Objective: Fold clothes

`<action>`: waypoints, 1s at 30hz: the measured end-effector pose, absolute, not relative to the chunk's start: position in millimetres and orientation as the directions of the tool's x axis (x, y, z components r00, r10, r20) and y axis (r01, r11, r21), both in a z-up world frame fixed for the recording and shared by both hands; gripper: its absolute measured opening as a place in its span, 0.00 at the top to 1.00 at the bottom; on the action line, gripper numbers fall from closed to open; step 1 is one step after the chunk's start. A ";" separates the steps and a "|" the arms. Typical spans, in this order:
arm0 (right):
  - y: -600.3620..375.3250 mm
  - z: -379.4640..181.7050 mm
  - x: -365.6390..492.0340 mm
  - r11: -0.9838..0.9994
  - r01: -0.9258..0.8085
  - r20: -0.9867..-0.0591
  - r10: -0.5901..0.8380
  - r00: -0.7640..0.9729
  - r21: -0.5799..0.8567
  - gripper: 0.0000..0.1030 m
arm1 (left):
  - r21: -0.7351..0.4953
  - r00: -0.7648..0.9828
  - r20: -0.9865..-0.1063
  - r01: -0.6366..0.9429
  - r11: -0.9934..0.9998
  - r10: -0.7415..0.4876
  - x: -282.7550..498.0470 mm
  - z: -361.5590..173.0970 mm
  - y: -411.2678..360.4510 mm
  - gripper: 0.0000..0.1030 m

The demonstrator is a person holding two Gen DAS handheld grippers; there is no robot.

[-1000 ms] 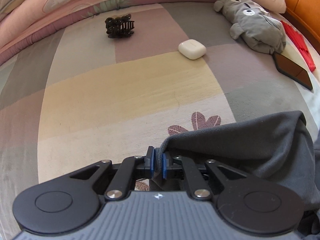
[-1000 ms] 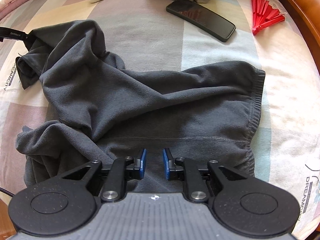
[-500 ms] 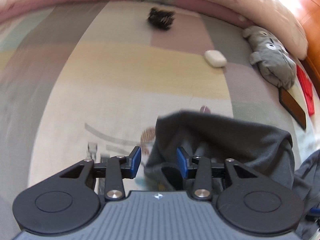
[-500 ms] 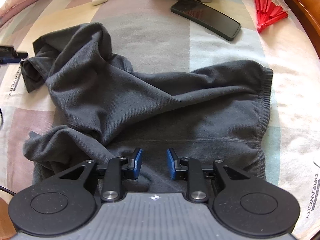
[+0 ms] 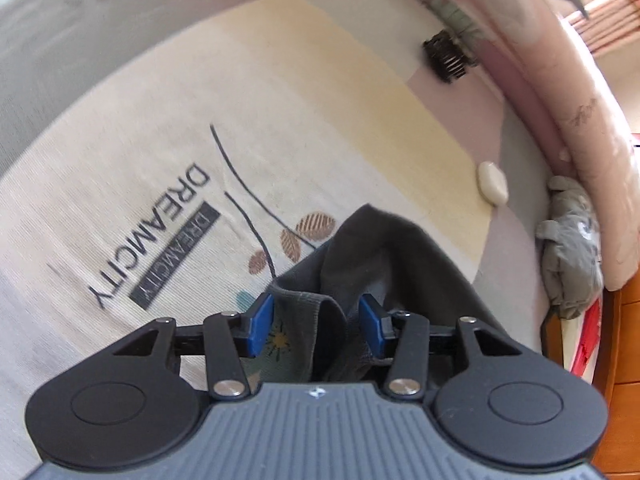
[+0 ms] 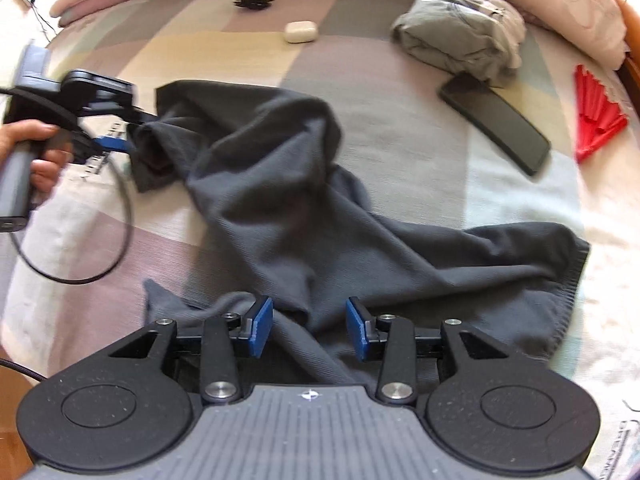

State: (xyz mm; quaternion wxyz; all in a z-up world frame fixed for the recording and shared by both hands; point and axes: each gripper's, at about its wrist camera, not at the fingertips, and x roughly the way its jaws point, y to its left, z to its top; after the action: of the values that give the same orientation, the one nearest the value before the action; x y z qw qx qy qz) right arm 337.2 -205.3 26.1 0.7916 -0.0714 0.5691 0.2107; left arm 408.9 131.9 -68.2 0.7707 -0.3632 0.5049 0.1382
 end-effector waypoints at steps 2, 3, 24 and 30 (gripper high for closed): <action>-198.8 29.0 335.5 0.892 -0.426 -0.927 0.277 0.252 0.151 0.56 | -0.398 0.445 -0.886 -0.591 0.702 -0.129 406.4 -70.0 132.9 0.55; -195.8 30.5 334.1 0.887 -0.434 -0.926 0.284 0.250 0.154 0.55 | -0.387 0.441 -0.890 -0.596 0.703 -0.116 405.2 -70.9 133.4 0.56; -182.2 32.3 329.6 0.870 -0.459 -0.921 0.312 0.234 0.179 0.50 | -0.311 0.430 -0.901 -0.558 0.769 -0.052 387.5 -78.5 121.1 0.96; -185.8 32.1 328.6 0.874 -0.458 -0.925 0.297 0.237 0.164 0.50 | -0.226 0.453 -0.891 -0.479 0.848 0.018 398.0 -52.3 144.6 0.97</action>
State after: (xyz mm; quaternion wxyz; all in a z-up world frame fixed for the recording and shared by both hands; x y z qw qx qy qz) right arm 328.6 -185.8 32.1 0.7832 -0.0706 0.5687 0.2411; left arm 398.0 144.6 -52.3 0.8206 -0.2304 0.5006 0.1516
